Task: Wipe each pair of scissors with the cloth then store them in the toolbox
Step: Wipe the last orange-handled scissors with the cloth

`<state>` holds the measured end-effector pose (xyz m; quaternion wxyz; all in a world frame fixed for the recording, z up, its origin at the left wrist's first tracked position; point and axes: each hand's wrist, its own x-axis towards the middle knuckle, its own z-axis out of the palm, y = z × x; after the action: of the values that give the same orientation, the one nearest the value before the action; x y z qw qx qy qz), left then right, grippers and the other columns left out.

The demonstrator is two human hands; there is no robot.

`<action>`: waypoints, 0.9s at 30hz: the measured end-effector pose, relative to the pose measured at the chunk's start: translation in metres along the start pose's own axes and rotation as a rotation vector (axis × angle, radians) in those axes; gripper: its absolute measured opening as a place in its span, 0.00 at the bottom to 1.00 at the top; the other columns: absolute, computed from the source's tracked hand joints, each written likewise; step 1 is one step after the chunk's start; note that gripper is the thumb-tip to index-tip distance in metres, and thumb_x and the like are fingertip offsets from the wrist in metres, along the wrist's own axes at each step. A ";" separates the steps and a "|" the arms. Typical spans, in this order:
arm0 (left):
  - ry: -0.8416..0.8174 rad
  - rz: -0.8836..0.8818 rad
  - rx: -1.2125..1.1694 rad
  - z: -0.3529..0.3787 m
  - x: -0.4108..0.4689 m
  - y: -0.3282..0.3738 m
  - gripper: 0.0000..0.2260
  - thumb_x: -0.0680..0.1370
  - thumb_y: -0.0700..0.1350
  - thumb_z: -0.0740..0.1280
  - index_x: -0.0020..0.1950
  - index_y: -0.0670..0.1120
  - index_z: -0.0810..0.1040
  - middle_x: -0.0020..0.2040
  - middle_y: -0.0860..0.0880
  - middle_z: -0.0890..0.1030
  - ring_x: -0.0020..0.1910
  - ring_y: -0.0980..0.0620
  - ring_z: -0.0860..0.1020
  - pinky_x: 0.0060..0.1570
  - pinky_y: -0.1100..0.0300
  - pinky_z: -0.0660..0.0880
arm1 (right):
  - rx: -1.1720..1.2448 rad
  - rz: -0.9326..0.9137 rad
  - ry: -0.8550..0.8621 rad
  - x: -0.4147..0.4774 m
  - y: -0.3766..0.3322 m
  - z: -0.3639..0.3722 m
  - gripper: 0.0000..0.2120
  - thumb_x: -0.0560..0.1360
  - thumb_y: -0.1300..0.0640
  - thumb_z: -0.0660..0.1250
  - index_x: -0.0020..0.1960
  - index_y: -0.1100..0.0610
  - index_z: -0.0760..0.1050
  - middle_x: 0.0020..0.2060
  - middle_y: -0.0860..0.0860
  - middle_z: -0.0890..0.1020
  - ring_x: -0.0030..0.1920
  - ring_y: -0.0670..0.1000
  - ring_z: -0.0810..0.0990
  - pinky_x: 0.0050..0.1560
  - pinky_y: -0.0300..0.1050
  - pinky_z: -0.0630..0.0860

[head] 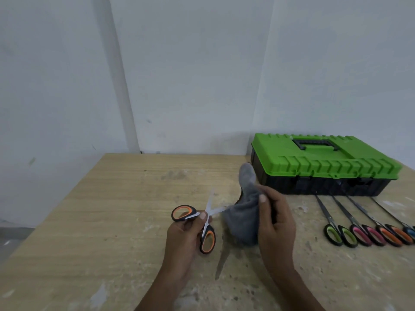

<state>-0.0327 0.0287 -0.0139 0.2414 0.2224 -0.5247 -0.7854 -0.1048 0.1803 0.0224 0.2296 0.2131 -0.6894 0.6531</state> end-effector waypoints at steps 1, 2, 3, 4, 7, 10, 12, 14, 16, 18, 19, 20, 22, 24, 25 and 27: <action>-0.013 0.005 0.022 0.001 -0.001 0.000 0.07 0.78 0.43 0.71 0.47 0.42 0.88 0.46 0.41 0.87 0.47 0.40 0.84 0.53 0.45 0.76 | -0.018 -0.026 -0.110 -0.007 -0.001 0.006 0.10 0.82 0.62 0.63 0.58 0.53 0.79 0.51 0.39 0.83 0.53 0.40 0.81 0.52 0.30 0.73; -0.034 0.008 0.042 0.001 -0.001 0.000 0.07 0.79 0.42 0.70 0.49 0.41 0.87 0.48 0.40 0.87 0.51 0.36 0.84 0.55 0.41 0.77 | -0.056 -0.047 -0.242 -0.015 -0.001 0.014 0.11 0.82 0.62 0.63 0.59 0.51 0.79 0.53 0.38 0.83 0.55 0.40 0.80 0.53 0.31 0.73; -0.055 0.011 0.055 0.001 -0.002 0.000 0.07 0.80 0.41 0.69 0.50 0.41 0.87 0.49 0.39 0.87 0.53 0.35 0.84 0.57 0.39 0.78 | -0.112 -0.076 -0.367 -0.021 0.001 0.021 0.12 0.82 0.61 0.63 0.61 0.49 0.79 0.55 0.38 0.82 0.58 0.39 0.80 0.57 0.33 0.74; -0.061 0.012 0.064 0.001 -0.002 0.001 0.07 0.80 0.40 0.68 0.50 0.42 0.87 0.49 0.39 0.87 0.54 0.35 0.84 0.59 0.39 0.78 | -0.174 -0.121 -0.464 -0.026 0.006 0.028 0.12 0.82 0.59 0.63 0.63 0.48 0.78 0.58 0.38 0.81 0.62 0.39 0.78 0.61 0.37 0.74; -0.052 0.020 0.087 -0.001 -0.002 0.003 0.07 0.80 0.40 0.69 0.50 0.43 0.87 0.49 0.39 0.87 0.54 0.34 0.84 0.60 0.36 0.78 | -0.282 -0.208 -0.559 -0.026 0.017 0.033 0.14 0.83 0.53 0.60 0.66 0.49 0.77 0.63 0.41 0.79 0.68 0.40 0.73 0.66 0.44 0.71; -0.028 0.021 0.093 0.000 -0.003 0.002 0.07 0.80 0.40 0.68 0.51 0.41 0.87 0.49 0.39 0.87 0.55 0.33 0.83 0.60 0.35 0.76 | -0.323 -0.281 -0.544 -0.022 0.013 0.029 0.14 0.81 0.53 0.60 0.63 0.50 0.79 0.60 0.41 0.81 0.65 0.39 0.74 0.64 0.41 0.71; -0.024 0.025 0.097 -0.001 -0.003 0.000 0.07 0.80 0.41 0.69 0.51 0.42 0.87 0.49 0.39 0.87 0.53 0.33 0.84 0.58 0.37 0.77 | -0.340 -0.311 -0.546 -0.022 0.011 0.027 0.12 0.80 0.54 0.61 0.60 0.50 0.80 0.57 0.42 0.82 0.62 0.39 0.75 0.61 0.40 0.72; -0.031 0.030 0.090 0.000 -0.003 0.000 0.07 0.80 0.41 0.69 0.49 0.43 0.87 0.48 0.39 0.87 0.53 0.34 0.84 0.57 0.40 0.78 | -0.367 -0.313 -0.525 -0.020 0.010 0.028 0.11 0.79 0.54 0.62 0.57 0.50 0.80 0.53 0.42 0.82 0.56 0.41 0.77 0.56 0.41 0.73; -0.018 0.026 0.069 0.000 -0.002 -0.001 0.07 0.79 0.41 0.70 0.49 0.42 0.87 0.48 0.38 0.87 0.53 0.33 0.84 0.58 0.40 0.78 | -0.389 -0.308 -0.487 -0.017 0.011 0.028 0.10 0.78 0.54 0.62 0.54 0.50 0.80 0.49 0.42 0.82 0.51 0.42 0.78 0.52 0.43 0.74; -0.005 0.025 0.045 0.000 0.000 -0.002 0.07 0.77 0.43 0.71 0.49 0.43 0.87 0.49 0.38 0.87 0.54 0.34 0.84 0.59 0.38 0.77 | -0.416 -0.295 -0.459 -0.013 0.016 0.026 0.10 0.77 0.54 0.61 0.53 0.50 0.80 0.48 0.42 0.83 0.49 0.44 0.79 0.48 0.46 0.75; -0.002 0.023 0.033 0.000 0.000 -0.002 0.07 0.77 0.43 0.71 0.49 0.43 0.88 0.49 0.39 0.87 0.53 0.35 0.84 0.59 0.39 0.78 | -0.437 -0.286 -0.447 -0.010 0.021 0.023 0.11 0.76 0.54 0.61 0.53 0.50 0.81 0.47 0.43 0.83 0.48 0.45 0.79 0.48 0.47 0.76; 0.004 0.028 0.031 0.000 0.000 -0.003 0.06 0.77 0.43 0.71 0.48 0.43 0.87 0.49 0.40 0.87 0.52 0.37 0.85 0.57 0.41 0.78 | -0.459 -0.269 -0.432 -0.008 0.027 0.020 0.12 0.76 0.54 0.60 0.53 0.50 0.81 0.47 0.44 0.83 0.48 0.46 0.79 0.47 0.48 0.76; 0.029 0.077 0.054 0.000 -0.001 -0.002 0.06 0.78 0.42 0.71 0.48 0.42 0.86 0.45 0.43 0.88 0.46 0.42 0.85 0.50 0.49 0.79 | -0.474 -0.188 -0.391 -0.001 0.038 0.013 0.12 0.76 0.54 0.60 0.54 0.50 0.81 0.47 0.44 0.83 0.48 0.46 0.79 0.49 0.47 0.76; 0.055 0.186 0.156 0.001 -0.004 0.002 0.06 0.80 0.43 0.70 0.46 0.42 0.84 0.36 0.48 0.84 0.38 0.50 0.79 0.40 0.58 0.74 | -0.388 -0.039 -0.317 0.005 0.040 0.006 0.10 0.79 0.58 0.62 0.54 0.49 0.80 0.46 0.42 0.83 0.48 0.44 0.79 0.49 0.41 0.75; 0.069 0.240 0.220 0.000 -0.005 0.004 0.08 0.81 0.44 0.69 0.44 0.43 0.83 0.33 0.48 0.80 0.35 0.52 0.76 0.36 0.61 0.72 | -0.308 0.053 -0.274 0.008 0.039 0.003 0.10 0.80 0.60 0.62 0.53 0.50 0.80 0.46 0.42 0.83 0.47 0.43 0.80 0.48 0.37 0.75; 0.099 0.287 0.297 -0.004 -0.004 0.006 0.09 0.82 0.47 0.67 0.44 0.46 0.84 0.35 0.46 0.80 0.34 0.54 0.76 0.36 0.62 0.72 | -0.147 0.197 -0.196 0.011 0.035 -0.001 0.10 0.81 0.63 0.63 0.52 0.51 0.80 0.44 0.43 0.84 0.46 0.43 0.82 0.46 0.33 0.76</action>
<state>-0.0267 0.0262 -0.0092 0.3408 0.2170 -0.6483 -0.6453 -0.1344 0.1829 0.0010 0.1107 0.1897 -0.7721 0.5963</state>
